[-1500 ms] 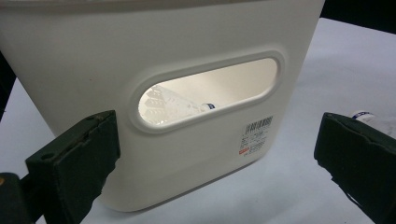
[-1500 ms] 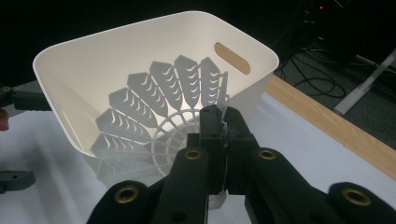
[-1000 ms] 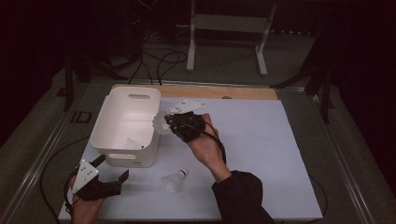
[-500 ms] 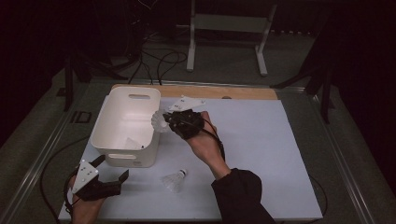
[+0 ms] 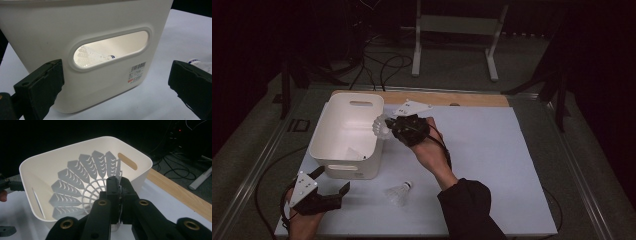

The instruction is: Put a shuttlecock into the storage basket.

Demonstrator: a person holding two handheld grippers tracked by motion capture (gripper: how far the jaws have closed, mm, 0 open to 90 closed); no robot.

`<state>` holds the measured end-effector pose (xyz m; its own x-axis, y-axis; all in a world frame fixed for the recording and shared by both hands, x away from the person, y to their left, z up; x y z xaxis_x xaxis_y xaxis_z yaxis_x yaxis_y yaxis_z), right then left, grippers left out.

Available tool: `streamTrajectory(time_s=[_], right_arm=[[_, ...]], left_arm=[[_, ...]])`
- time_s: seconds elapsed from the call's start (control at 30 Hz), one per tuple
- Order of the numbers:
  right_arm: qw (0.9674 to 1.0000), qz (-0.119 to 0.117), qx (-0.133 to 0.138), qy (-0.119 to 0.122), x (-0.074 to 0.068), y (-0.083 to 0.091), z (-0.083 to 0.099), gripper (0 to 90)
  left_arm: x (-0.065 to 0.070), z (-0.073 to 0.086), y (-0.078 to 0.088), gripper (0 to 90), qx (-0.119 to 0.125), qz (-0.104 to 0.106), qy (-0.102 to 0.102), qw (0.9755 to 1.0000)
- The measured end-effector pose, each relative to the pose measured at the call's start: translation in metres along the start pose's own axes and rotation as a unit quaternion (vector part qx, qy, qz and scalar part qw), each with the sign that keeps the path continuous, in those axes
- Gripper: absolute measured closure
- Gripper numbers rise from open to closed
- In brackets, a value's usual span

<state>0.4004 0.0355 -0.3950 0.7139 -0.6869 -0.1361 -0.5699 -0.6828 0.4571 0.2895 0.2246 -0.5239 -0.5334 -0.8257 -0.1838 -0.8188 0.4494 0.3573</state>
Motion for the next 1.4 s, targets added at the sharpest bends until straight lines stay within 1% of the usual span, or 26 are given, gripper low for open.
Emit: streamTrajectory(time_s=[0.2, 0.27, 0.43, 0.53, 0.67, 0.9, 0.97, 1.13, 1.23, 1.4], right_arm=[[1.0000, -0.003, 0.003, -0.003, -0.002, -0.003, -0.002, 87.9], [1.0000, -0.003, 0.004, -0.001, -0.002, -0.004, -0.002, 87.9], [0.9999, -0.009, 0.008, -0.005, -0.005, -0.005, -0.004, 87.9], [0.9999, -0.012, 0.012, -0.001, -0.004, -0.007, -0.005, 87.9], [0.9997, -0.016, 0.014, -0.008, -0.006, -0.009, -0.006, 87.9], [0.9996, -0.021, 0.015, -0.009, -0.008, -0.013, -0.008, 87.9], [0.9996, -0.023, 0.017, -0.005, -0.009, -0.014, -0.009, 87.9], [0.9995, -0.025, 0.016, -0.008, -0.011, -0.018, -0.010, 87.9], [0.9995, -0.027, 0.017, -0.003, -0.012, -0.019, -0.011, 87.9], [0.9994, -0.030, 0.018, -0.005, -0.016, -0.022, -0.012, 87.9]], left_arm=[[0.000, 0.000, 0.000, 1.1, 0.000, 0.000, -0.001, 1.0000], [0.000, 0.000, 0.000, 1.1, -0.001, -0.001, -0.002, 1.0000], [0.000, 0.000, 0.000, 1.1, -0.001, -0.001, -0.003, 1.0000], [0.000, 0.000, 0.000, 1.1, -0.001, -0.001, -0.002, 1.0000], [0.000, 0.000, 0.000, 1.1, -0.001, -0.001, -0.003, 1.0000], [0.001, 0.000, 0.000, 1.1, -0.001, -0.001, -0.003, 1.0000], [0.001, 0.000, 0.000, 1.2, -0.001, 0.000, -0.003, 1.0000], [0.001, 0.000, 0.000, 1.1, 0.000, 0.000, -0.003, 1.0000], [0.000, 0.000, 0.000, 1.1, 0.000, 0.000, -0.003, 1.0000], [0.000, 0.000, 0.000, 1.1, 0.000, 0.000, -0.003, 1.0000]])
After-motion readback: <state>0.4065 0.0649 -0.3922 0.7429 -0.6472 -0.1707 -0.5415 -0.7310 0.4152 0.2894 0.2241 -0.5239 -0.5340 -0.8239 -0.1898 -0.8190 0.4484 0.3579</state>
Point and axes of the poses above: each handheld gripper's, and its own axes: y roughly backward along the jaws, z roughly out of its underside, x roughly to its right, the point moved 9 cm from there along -y, roughly forward along the jaws, and after that the axes turned 11 degrees about -y, right-handed, at the moved point
